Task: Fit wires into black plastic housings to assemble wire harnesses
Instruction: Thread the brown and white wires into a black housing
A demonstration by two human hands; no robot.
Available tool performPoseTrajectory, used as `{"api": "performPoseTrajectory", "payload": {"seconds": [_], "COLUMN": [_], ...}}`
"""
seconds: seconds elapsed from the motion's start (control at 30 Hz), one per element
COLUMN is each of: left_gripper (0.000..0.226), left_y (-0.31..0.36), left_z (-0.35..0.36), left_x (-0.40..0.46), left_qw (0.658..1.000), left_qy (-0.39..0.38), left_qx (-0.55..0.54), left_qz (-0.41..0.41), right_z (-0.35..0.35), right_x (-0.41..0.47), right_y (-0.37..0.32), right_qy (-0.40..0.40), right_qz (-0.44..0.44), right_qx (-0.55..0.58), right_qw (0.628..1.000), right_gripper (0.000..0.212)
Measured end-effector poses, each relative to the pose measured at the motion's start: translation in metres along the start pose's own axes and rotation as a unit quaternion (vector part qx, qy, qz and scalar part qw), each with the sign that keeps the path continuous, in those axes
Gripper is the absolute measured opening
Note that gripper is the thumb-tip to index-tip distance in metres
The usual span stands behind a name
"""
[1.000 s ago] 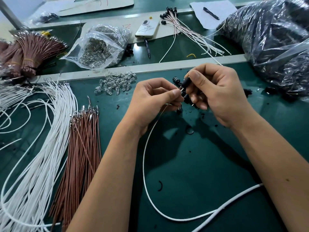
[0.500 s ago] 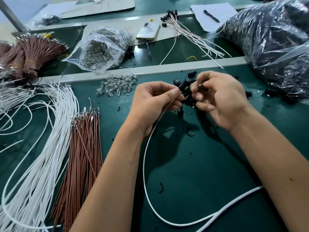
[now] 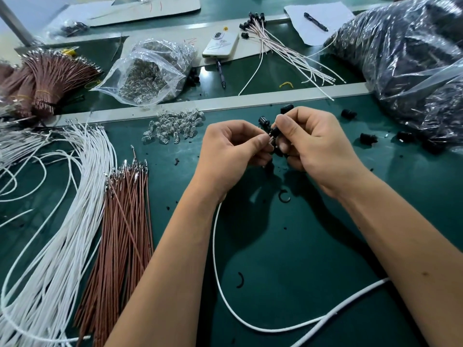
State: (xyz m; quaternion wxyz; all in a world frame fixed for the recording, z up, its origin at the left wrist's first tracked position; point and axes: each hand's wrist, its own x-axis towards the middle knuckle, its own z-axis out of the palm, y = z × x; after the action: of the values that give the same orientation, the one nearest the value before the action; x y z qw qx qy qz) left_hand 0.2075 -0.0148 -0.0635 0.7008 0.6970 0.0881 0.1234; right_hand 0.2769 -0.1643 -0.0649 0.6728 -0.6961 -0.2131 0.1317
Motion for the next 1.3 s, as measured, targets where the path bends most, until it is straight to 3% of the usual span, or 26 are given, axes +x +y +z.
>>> {"api": "performPoseTrajectory", "payload": {"seconds": [0.37,0.67,0.87,1.13,1.3], "left_gripper": [0.009,0.009,0.014,0.007,0.008], "left_y": [-0.002,-0.007,-0.003,0.000,0.000], "left_z": [0.000,0.007,0.013,0.005,0.009], "left_x": [-0.001,-0.002,0.002,0.003,0.003], "left_qw": [0.994,0.991,0.995,0.914,0.899], "left_qy": [-0.001,0.024,0.045,0.085,0.084], "left_qx": [0.103,0.122,0.087,0.316,0.339], "left_qz": [0.039,0.047,0.032,0.241,0.265], "right_z": [-0.004,-0.008,-0.001,0.001,0.001], "right_x": [0.002,0.002,-0.001,-0.001,-0.003], "right_y": [0.006,0.003,0.004,0.001,0.000], "right_qy": [-0.023,-0.026,0.046,0.037,0.022], "right_qz": [-0.033,-0.061,-0.034,-0.051,-0.052], "right_qx": [-0.030,-0.096,0.015,0.023,0.033], "right_qw": [0.999,0.993,0.998,0.998,0.998], "right_gripper": [0.017,0.018,0.018,0.016,0.017]}}
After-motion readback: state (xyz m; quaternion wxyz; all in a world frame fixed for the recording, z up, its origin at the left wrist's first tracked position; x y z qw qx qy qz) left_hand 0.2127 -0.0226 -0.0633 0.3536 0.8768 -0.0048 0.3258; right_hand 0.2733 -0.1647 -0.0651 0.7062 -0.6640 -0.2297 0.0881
